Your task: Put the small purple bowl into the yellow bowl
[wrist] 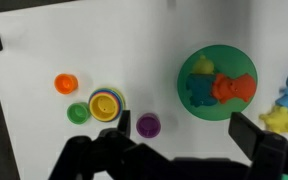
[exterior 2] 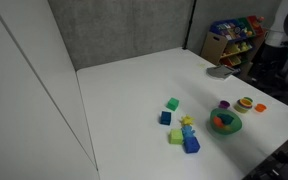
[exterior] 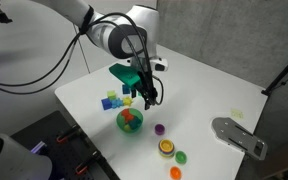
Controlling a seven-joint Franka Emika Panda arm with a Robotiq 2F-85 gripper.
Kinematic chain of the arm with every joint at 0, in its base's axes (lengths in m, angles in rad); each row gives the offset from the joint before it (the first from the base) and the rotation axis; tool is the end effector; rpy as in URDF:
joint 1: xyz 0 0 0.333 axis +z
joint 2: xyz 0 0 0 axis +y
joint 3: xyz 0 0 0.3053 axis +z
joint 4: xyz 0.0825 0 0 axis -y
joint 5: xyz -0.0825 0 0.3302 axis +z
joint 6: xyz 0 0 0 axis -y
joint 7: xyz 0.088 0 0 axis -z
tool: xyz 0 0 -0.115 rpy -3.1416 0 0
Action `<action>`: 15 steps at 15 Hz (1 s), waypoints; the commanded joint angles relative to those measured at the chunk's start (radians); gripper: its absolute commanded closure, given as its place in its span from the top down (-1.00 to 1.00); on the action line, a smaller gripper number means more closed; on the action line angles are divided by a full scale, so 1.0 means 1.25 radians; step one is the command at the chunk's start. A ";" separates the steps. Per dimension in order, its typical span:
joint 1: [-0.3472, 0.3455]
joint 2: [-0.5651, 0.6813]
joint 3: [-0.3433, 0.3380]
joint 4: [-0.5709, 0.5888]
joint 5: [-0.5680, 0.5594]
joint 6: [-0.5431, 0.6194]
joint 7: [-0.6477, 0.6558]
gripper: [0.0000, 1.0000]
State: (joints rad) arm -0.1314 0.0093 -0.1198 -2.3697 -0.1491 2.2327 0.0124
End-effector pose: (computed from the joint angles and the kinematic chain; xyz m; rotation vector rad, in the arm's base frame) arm 0.4284 -0.1156 0.3295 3.0284 -0.2478 -0.2411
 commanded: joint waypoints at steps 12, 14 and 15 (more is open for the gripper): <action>0.007 0.311 -0.019 0.185 0.006 0.136 0.090 1.00; 0.010 0.372 -0.023 0.224 0.009 0.162 0.098 1.00; 0.010 0.398 -0.024 0.240 0.012 0.175 0.101 1.00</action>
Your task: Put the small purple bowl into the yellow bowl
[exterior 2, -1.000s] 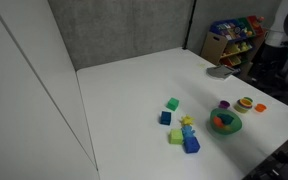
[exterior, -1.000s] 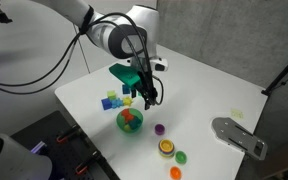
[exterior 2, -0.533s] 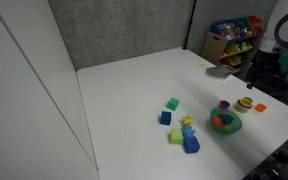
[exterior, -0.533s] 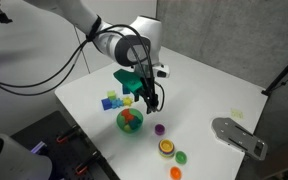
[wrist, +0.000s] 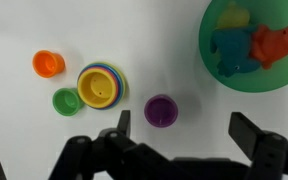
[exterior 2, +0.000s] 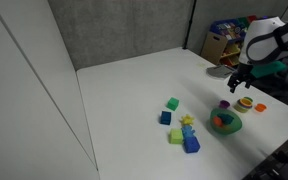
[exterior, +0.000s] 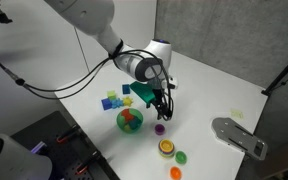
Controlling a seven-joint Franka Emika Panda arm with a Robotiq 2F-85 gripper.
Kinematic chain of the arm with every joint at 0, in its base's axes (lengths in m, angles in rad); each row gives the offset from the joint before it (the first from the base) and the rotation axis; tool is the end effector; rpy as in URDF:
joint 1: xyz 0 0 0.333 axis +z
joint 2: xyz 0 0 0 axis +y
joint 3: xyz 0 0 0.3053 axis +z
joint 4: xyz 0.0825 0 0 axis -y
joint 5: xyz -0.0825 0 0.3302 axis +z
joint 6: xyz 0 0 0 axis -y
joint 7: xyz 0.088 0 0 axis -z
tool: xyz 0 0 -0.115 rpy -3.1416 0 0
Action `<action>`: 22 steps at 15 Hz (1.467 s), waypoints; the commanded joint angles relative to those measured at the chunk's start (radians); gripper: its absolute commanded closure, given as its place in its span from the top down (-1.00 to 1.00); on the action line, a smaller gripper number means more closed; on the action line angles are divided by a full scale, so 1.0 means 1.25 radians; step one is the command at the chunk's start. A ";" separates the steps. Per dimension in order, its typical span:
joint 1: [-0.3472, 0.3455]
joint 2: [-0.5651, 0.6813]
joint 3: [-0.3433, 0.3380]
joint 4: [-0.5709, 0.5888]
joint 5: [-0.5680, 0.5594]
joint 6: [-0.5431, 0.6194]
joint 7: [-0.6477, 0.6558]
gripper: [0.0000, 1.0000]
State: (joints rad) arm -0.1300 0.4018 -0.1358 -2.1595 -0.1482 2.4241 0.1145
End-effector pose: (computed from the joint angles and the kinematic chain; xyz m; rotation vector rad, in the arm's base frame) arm 0.4987 -0.1373 0.2268 2.9767 -0.3812 -0.2204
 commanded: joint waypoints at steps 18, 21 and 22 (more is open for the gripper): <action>0.022 0.341 0.011 0.193 0.126 0.188 0.021 1.00; 0.030 0.359 0.005 0.193 0.126 0.210 0.025 0.77; 0.034 0.364 0.002 0.193 0.125 0.216 0.028 0.45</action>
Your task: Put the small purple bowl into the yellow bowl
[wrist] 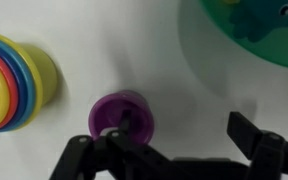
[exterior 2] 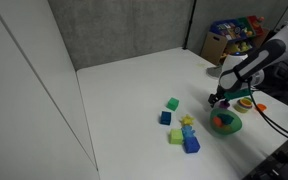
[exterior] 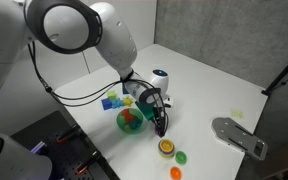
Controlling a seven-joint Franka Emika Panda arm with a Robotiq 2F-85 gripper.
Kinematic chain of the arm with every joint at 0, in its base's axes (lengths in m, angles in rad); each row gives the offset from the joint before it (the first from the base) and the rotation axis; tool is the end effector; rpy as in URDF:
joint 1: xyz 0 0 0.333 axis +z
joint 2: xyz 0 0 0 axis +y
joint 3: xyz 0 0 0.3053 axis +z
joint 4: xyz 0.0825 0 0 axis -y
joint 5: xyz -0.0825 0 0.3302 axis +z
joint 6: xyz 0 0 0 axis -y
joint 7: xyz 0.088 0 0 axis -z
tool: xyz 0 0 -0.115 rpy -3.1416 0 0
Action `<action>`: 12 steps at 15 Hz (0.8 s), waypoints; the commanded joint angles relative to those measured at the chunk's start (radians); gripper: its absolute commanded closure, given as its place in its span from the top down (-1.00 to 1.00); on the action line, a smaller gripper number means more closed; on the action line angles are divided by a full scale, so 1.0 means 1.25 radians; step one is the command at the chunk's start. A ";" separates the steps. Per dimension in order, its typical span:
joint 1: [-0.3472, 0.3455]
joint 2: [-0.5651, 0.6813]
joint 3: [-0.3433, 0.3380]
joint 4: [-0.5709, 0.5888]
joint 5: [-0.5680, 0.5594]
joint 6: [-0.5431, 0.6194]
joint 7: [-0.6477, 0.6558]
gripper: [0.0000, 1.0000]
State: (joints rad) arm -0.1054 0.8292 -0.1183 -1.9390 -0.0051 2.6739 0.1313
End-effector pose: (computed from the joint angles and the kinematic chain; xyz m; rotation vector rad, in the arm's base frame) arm 0.5422 -0.1240 0.0811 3.0136 -0.4803 -0.1426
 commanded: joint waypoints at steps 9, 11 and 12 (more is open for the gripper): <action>0.042 -0.022 -0.070 -0.024 -0.003 0.000 0.039 -0.90; 0.046 -0.049 -0.085 -0.040 -0.007 -0.017 0.039 -0.98; 0.046 -0.062 -0.091 -0.045 -0.008 -0.029 0.039 -0.96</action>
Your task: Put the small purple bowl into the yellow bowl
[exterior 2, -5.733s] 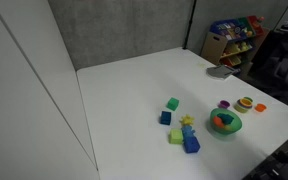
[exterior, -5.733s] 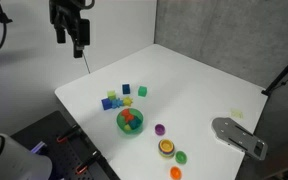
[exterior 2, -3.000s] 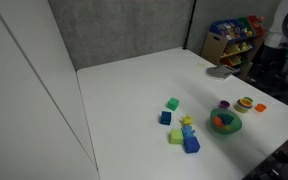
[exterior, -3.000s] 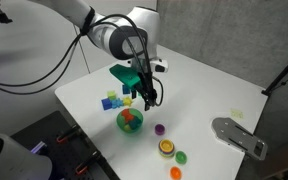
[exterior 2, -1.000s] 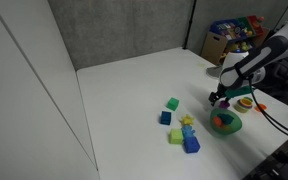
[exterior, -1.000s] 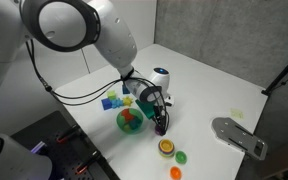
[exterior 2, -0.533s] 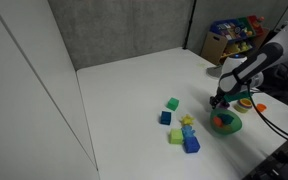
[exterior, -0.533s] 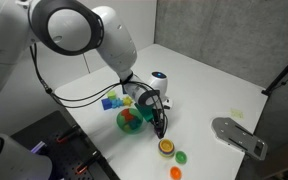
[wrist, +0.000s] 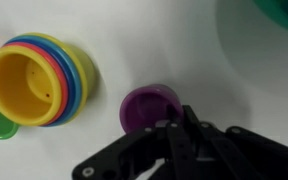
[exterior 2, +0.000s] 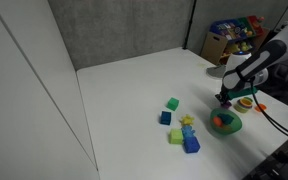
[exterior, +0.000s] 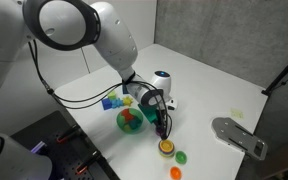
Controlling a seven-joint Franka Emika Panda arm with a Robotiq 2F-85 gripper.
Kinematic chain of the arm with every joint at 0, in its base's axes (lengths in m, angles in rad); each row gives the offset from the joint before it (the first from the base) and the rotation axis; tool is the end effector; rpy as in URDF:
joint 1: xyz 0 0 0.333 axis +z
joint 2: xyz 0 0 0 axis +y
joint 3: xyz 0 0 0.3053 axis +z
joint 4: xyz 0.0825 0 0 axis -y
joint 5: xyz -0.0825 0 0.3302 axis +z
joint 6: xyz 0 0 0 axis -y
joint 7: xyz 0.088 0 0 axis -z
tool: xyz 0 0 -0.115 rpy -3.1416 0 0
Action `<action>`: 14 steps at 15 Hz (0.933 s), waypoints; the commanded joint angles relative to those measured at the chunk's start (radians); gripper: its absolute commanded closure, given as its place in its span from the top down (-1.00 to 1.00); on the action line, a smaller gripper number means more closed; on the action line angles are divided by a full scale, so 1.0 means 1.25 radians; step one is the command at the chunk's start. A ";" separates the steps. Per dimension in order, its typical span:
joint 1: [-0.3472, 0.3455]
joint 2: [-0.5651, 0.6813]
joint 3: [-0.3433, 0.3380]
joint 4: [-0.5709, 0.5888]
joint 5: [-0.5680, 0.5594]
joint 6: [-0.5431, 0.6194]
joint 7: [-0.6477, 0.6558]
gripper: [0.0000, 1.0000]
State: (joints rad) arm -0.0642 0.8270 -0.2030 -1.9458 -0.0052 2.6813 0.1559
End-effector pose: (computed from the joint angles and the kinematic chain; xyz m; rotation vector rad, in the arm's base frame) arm 0.5375 -0.1480 0.0867 2.9416 -0.5351 -0.1272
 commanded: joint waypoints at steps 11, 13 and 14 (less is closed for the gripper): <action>0.068 -0.202 -0.139 -0.132 -0.136 -0.130 0.117 -0.91; 0.067 -0.194 -0.148 -0.136 -0.160 -0.128 0.140 -0.91; 0.064 -0.188 -0.150 -0.136 -0.168 -0.127 0.150 -0.91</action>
State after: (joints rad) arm 0.0057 0.6056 -0.3710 -2.0918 -0.1705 2.5327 0.2887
